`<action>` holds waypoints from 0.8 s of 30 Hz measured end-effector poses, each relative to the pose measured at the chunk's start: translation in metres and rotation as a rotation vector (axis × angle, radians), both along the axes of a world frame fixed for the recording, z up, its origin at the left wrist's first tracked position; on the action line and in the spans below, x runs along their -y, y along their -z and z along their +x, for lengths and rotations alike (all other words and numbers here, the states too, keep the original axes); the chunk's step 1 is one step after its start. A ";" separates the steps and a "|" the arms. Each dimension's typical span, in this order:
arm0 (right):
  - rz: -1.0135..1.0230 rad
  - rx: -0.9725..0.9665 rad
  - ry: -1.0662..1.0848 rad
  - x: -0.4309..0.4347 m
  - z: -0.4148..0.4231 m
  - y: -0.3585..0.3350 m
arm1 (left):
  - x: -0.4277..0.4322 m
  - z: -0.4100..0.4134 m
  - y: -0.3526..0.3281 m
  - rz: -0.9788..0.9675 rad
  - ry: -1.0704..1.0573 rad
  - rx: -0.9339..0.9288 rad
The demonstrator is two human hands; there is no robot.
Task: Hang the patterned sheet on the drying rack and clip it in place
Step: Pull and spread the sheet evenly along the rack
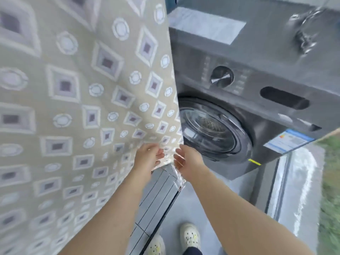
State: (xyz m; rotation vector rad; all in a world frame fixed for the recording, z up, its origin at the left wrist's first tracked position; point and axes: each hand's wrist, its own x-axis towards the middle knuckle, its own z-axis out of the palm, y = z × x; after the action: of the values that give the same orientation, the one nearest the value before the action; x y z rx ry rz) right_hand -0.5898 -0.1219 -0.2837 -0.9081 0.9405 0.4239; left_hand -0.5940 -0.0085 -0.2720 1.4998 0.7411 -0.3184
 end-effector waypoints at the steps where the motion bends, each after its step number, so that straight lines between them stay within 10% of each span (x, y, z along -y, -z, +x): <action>1: -0.002 0.021 -0.004 0.000 -0.002 -0.019 | 0.000 0.000 -0.020 0.003 0.009 0.036; 24: -0.227 0.686 -0.150 -0.030 0.020 -0.298 | -0.040 0.028 -0.296 0.245 0.227 0.727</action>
State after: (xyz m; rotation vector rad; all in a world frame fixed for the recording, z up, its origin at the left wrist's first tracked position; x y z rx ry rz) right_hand -0.5695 -0.0917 0.0143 -1.2287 0.2922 0.1078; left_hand -0.5658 0.0314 0.0243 1.7753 0.0274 0.1632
